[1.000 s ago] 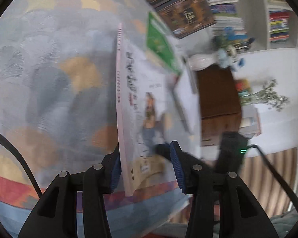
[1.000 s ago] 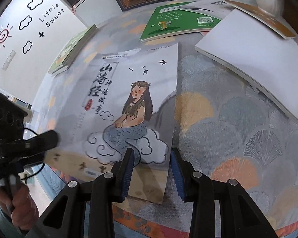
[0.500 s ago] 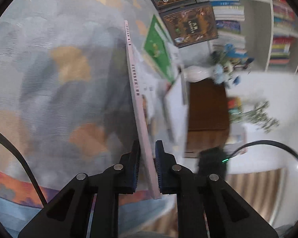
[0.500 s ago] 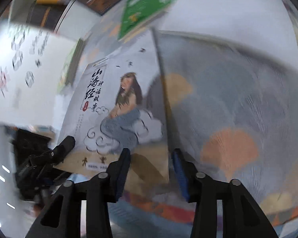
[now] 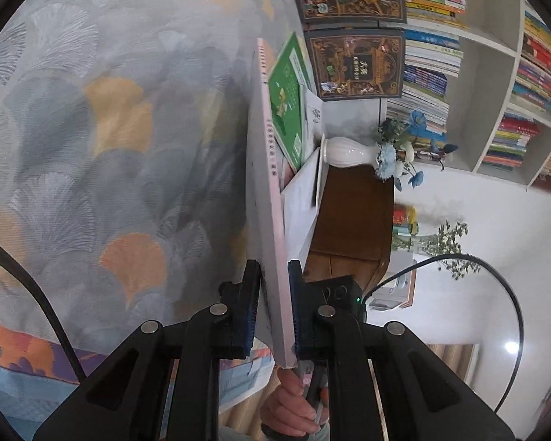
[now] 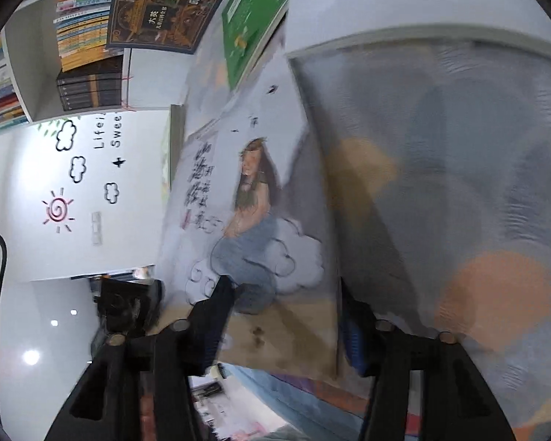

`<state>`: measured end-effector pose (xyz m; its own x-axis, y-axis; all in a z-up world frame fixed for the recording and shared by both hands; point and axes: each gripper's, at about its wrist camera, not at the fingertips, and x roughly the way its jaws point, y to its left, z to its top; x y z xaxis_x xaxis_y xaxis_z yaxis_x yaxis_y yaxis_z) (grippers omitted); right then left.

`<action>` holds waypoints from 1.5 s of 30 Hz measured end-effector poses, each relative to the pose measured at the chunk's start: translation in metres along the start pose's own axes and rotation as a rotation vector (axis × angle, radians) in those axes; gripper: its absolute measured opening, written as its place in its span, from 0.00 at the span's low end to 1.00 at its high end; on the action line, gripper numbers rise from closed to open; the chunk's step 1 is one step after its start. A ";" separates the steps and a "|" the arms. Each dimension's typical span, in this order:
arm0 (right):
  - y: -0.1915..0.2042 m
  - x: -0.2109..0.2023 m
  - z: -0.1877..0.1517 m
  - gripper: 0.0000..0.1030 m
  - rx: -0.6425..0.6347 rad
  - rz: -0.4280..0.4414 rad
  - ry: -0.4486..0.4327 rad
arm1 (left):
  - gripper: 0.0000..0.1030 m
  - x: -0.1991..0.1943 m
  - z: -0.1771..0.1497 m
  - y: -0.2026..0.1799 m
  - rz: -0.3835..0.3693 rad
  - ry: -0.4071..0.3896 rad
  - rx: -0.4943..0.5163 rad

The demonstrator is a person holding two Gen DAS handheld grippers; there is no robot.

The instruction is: Organize books

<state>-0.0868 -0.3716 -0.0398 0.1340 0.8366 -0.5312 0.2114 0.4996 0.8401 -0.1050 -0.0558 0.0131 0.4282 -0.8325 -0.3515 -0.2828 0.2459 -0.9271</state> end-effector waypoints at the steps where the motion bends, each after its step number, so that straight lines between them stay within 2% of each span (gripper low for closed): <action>1: 0.001 0.001 0.001 0.46 -0.004 0.000 -0.004 | 0.11 -0.002 0.002 0.003 -0.011 -0.002 -0.017; 3: 0.002 0.001 0.002 0.40 -0.002 0.022 -0.005 | 0.11 -0.006 0.005 0.010 -0.035 -0.003 -0.054; 6: -0.002 0.005 0.002 0.40 0.040 0.055 0.008 | 0.11 -0.008 0.009 0.018 -0.081 -0.001 -0.118; 7: -0.004 0.005 0.001 0.43 0.053 0.052 0.016 | 0.12 -0.008 0.009 0.018 -0.081 0.000 -0.121; 9: -0.011 0.007 -0.001 0.59 0.084 0.035 0.033 | 0.12 -0.007 0.010 0.014 -0.079 0.008 -0.108; 10: -0.014 0.007 -0.002 0.59 0.099 0.064 0.031 | 0.13 -0.007 0.011 0.014 -0.093 0.016 -0.115; 12: -0.016 0.005 -0.001 0.59 0.123 0.143 0.020 | 0.13 -0.006 0.013 0.015 -0.129 0.034 -0.148; 14: -0.012 0.003 0.002 0.50 0.113 0.168 -0.004 | 0.13 -0.005 0.015 0.014 -0.132 0.043 -0.156; 15: -0.007 0.002 0.004 0.39 0.098 0.167 -0.020 | 0.12 -0.006 0.015 0.012 -0.108 0.044 -0.141; 16: -0.001 0.002 0.006 0.33 0.076 0.148 -0.028 | 0.12 -0.007 0.016 0.010 -0.084 0.044 -0.122; 17: 0.006 0.002 0.007 0.31 0.039 0.103 -0.034 | 0.12 -0.008 0.017 0.008 -0.053 0.042 -0.101; 19: 0.023 0.002 0.005 0.26 -0.059 0.006 -0.054 | 0.12 -0.008 0.018 -0.001 0.067 0.051 -0.014; 22: 0.052 0.009 -0.004 0.22 -0.214 -0.160 -0.079 | 0.11 0.000 0.014 -0.025 0.303 0.084 0.219; 24: 0.067 0.012 -0.011 0.22 -0.297 -0.249 -0.094 | 0.11 0.005 0.010 -0.037 0.389 0.107 0.337; 29: 0.097 0.019 -0.032 0.22 -0.441 -0.390 -0.125 | 0.11 0.004 0.010 -0.054 0.444 0.136 0.483; 33: 0.125 0.033 -0.054 0.21 -0.583 -0.507 -0.147 | 0.11 -0.005 0.009 -0.068 0.444 0.154 0.603; 35: 0.139 0.039 -0.064 0.21 -0.641 -0.542 -0.150 | 0.12 -0.019 0.016 -0.068 0.394 0.159 0.611; 39: 0.164 0.048 -0.073 0.22 -0.663 -0.498 -0.145 | 0.14 -0.049 0.037 -0.067 0.306 0.155 0.579; 45: 0.214 0.075 -0.070 0.22 -0.725 -0.469 -0.186 | 0.14 -0.099 0.073 -0.072 0.245 0.091 0.584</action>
<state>-0.0991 -0.1860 0.1082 0.3561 0.4911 -0.7950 -0.3735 0.8546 0.3607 -0.0645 0.0450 0.1051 0.3283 -0.7507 -0.5734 0.1624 0.6428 -0.7486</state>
